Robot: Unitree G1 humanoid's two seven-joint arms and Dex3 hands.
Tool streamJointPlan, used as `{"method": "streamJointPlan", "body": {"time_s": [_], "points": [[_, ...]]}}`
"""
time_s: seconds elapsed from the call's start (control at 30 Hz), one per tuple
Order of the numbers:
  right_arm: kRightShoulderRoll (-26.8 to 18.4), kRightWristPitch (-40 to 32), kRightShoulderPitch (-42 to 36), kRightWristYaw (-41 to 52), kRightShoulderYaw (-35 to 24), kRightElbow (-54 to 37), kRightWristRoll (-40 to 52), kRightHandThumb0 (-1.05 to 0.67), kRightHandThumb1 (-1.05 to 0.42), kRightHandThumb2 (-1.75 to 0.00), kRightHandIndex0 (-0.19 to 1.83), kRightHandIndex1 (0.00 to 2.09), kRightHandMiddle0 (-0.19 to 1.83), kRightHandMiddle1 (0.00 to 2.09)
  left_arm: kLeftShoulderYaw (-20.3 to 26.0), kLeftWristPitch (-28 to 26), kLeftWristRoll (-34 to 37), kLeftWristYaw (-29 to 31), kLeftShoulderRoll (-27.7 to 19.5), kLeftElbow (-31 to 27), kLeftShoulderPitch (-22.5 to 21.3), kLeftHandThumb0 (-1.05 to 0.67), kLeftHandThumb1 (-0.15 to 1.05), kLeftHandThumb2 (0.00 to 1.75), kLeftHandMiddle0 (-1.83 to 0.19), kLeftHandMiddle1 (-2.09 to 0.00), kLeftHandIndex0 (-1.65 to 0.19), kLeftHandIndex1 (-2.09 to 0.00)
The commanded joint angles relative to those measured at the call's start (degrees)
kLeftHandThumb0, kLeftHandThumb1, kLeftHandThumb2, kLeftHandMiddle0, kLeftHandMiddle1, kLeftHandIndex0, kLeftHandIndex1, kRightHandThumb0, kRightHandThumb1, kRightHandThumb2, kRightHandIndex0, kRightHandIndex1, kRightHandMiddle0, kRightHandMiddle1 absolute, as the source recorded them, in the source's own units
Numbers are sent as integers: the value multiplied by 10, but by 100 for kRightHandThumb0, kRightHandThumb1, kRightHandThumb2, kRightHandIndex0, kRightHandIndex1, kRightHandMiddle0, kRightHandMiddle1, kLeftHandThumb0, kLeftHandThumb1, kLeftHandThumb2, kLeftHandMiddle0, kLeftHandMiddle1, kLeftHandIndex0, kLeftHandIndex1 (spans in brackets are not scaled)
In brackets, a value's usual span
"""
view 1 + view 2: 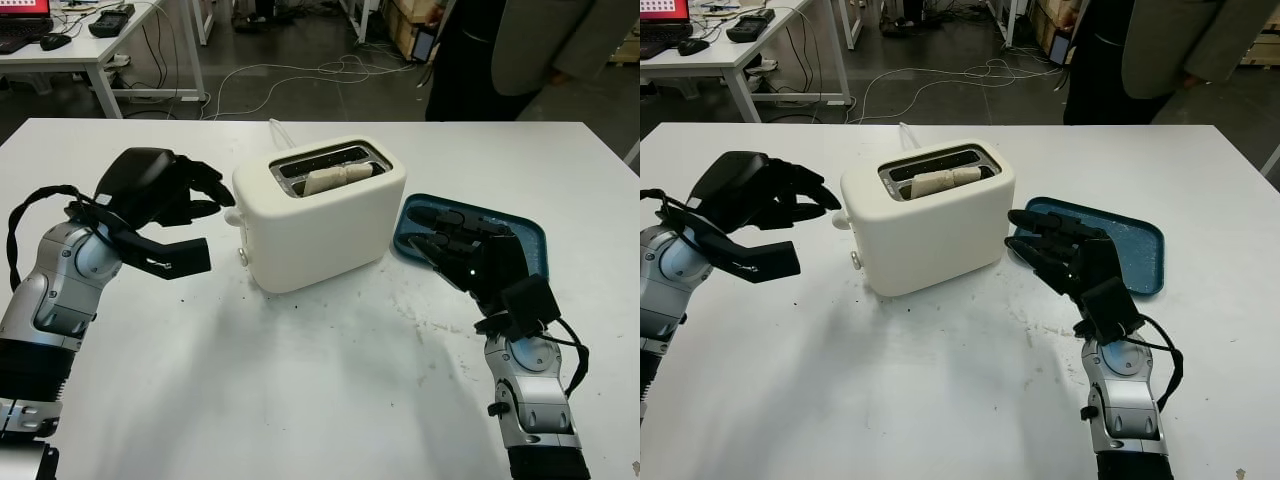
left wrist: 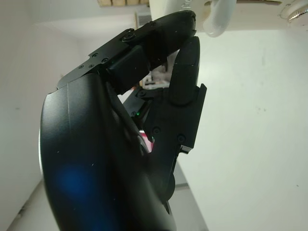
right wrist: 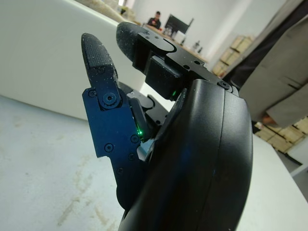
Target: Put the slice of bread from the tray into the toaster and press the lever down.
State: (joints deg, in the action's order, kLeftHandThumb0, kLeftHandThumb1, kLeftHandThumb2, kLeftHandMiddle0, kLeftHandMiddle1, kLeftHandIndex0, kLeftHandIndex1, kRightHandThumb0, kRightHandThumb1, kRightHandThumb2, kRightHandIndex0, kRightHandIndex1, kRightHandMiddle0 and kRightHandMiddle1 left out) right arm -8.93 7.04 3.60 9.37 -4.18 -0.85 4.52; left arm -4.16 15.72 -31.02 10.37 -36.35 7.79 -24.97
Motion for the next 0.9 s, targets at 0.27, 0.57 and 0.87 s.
{"method": "streamJointPlan", "body": {"time_s": [0.27, 0.57, 0.87], "points": [[1, 2, 3, -1, -1, -2, 0, -46, -82, 0, 100, 27, 108, 0, -13, 1, -8, 2, -4, 9, -16, -29, 92, 11, -84, -136, -104, -55], [2, -1, 1, 1, -3, -5, 5, -44, -81, 0, 100, 28, 108, 0, -21, 1, -10, -7, 0, 17, -14, -29, 92, 10, -83, -140, -99, -64], [2, -1, -1, -1, -3, -5, 5, -44, -81, 0, 99, 29, 108, 0, -32, 31, -12, -31, 5, 49, -19, -30, 92, 7, -87, -142, -98, -70]]}}
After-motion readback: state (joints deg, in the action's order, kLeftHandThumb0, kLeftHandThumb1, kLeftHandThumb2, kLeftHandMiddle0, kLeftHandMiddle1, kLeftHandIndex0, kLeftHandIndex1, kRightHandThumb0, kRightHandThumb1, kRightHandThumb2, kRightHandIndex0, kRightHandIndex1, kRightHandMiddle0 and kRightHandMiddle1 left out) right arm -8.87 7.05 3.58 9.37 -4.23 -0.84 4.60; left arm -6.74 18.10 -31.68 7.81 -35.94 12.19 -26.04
